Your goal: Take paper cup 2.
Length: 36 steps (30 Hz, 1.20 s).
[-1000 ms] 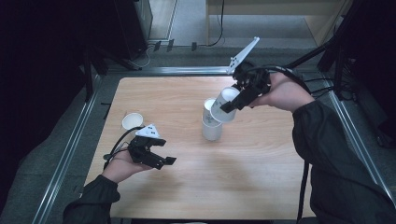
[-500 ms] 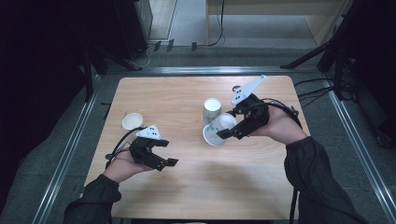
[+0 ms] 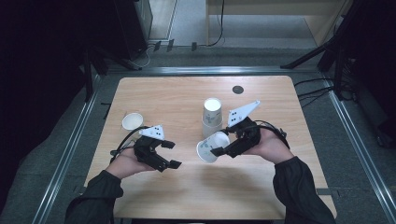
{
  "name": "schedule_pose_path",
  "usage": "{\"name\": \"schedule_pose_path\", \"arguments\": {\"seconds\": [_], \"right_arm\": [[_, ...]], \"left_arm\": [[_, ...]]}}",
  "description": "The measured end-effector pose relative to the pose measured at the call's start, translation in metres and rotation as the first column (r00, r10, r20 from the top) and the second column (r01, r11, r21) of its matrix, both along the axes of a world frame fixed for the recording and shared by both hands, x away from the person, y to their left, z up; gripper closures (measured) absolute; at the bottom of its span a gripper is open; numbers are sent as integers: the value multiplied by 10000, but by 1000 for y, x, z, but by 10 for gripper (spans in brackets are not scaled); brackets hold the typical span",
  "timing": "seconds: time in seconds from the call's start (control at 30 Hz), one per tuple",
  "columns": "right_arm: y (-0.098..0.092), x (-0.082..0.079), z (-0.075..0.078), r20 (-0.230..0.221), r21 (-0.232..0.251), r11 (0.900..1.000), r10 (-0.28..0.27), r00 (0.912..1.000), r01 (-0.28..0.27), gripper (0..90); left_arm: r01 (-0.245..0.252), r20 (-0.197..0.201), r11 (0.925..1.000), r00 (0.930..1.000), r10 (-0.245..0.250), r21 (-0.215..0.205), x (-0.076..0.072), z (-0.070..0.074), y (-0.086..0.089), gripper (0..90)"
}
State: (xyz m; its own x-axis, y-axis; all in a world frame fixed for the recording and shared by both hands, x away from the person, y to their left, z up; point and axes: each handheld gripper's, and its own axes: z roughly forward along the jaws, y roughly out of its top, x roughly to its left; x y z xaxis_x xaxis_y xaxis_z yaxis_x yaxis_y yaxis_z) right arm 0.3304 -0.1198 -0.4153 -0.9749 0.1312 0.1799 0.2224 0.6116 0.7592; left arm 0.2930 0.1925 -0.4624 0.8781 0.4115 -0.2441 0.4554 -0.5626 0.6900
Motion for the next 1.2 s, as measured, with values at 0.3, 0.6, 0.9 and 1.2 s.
{"name": "schedule_pose_path", "arguments": {"seconds": [0.3,0.6,0.9,1.2], "right_arm": [[3,-10,-20,-273,487,9987,157,9995,-144,344],[10,-18,-31,-148,1055,9942,227,9996,-210,342],[18,-13,-44,-558,1332,9909,269,9981,-192,342],[26,-14,-50,-786,1488,9887,309,9964,-189,342]], "left_arm": [[564,221,9970,9982,-553,-537,0,6,-10,159],[965,299,9911,9951,-941,-916,-3,5,-10,159],[1247,324,9875,9920,-1221,-961,-1,-2,-17,159],[1488,342,9831,9887,-1460,-1069,2,-2,-24,223]]}}
